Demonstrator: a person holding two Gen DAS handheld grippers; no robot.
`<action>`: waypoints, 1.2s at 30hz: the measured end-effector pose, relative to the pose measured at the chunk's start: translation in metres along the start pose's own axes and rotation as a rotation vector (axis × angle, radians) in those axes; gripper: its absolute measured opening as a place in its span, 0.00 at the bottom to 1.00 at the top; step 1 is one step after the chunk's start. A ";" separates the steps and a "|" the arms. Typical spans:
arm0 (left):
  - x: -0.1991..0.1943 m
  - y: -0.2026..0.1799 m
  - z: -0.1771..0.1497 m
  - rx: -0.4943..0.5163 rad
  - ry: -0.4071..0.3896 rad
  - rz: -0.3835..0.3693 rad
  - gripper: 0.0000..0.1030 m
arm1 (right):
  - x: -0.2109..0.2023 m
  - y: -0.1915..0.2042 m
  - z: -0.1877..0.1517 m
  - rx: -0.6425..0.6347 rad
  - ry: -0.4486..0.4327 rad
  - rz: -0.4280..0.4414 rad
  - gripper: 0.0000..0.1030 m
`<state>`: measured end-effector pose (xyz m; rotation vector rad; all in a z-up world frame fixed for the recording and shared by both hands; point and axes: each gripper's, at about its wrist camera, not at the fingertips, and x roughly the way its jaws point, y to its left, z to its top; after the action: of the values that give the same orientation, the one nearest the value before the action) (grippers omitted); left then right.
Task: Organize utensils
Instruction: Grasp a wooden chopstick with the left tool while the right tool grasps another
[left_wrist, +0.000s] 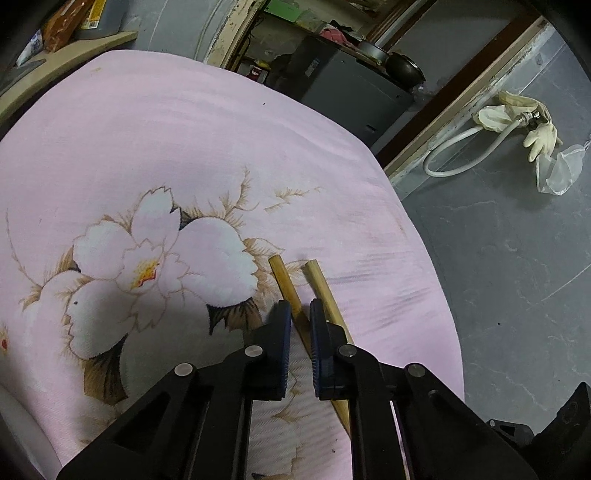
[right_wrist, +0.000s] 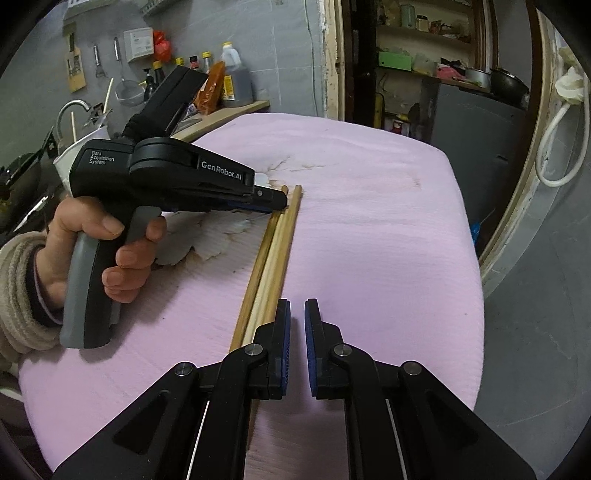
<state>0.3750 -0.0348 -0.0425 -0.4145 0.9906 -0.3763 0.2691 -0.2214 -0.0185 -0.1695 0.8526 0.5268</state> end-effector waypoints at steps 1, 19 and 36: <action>0.000 -0.001 0.000 -0.002 0.001 -0.003 0.08 | 0.000 0.001 0.000 0.004 0.002 0.005 0.07; -0.005 0.002 -0.003 -0.005 0.013 -0.028 0.08 | 0.029 0.012 0.017 -0.040 0.122 -0.097 0.07; -0.008 0.005 -0.003 -0.016 0.022 -0.041 0.08 | 0.022 0.025 0.017 -0.054 0.106 -0.072 0.08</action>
<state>0.3687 -0.0276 -0.0408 -0.4462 1.0086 -0.4111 0.2791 -0.1856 -0.0225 -0.2786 0.9320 0.4773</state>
